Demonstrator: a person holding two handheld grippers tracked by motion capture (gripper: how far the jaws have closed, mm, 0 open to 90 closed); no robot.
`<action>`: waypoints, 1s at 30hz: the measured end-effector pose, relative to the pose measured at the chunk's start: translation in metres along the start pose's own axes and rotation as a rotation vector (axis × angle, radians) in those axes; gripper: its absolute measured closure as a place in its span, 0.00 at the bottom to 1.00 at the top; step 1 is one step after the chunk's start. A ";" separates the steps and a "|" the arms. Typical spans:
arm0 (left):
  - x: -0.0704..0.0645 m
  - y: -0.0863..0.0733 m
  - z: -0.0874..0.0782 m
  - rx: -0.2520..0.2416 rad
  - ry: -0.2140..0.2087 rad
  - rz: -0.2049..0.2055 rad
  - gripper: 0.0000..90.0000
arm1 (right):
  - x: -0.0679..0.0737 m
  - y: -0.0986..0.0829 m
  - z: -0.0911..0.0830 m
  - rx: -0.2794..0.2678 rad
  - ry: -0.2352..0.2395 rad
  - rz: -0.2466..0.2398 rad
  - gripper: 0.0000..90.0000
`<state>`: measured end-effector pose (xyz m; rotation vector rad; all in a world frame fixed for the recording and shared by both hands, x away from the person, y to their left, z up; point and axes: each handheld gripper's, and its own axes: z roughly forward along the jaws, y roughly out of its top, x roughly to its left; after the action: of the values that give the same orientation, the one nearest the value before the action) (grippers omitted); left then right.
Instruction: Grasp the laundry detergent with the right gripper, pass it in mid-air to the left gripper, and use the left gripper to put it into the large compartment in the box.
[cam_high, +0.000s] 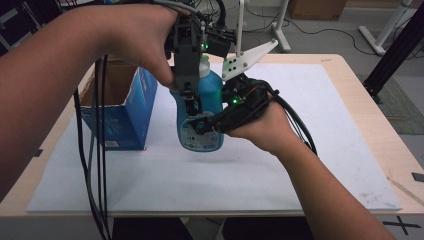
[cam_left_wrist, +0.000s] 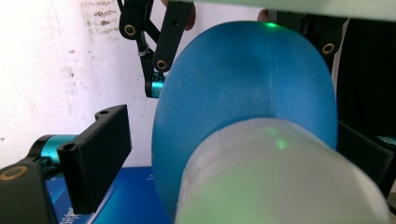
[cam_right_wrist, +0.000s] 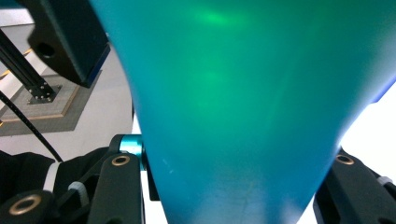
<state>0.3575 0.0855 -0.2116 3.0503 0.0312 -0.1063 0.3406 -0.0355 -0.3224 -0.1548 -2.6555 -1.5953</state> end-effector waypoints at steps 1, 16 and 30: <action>0.000 0.000 0.000 0.000 -0.003 -0.002 0.11 | 0.000 0.000 0.000 0.001 -0.001 0.004 0.52; 0.000 0.003 -0.003 -0.009 0.001 -0.007 0.25 | -0.001 0.000 0.000 -0.008 -0.001 0.008 0.53; 0.000 0.004 -0.002 0.006 -0.006 -0.010 0.32 | -0.001 0.000 -0.001 -0.018 -0.003 0.011 0.53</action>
<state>0.3580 0.0820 -0.2091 3.0561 0.0461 -0.1160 0.3419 -0.0362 -0.3223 -0.1728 -2.6384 -1.6177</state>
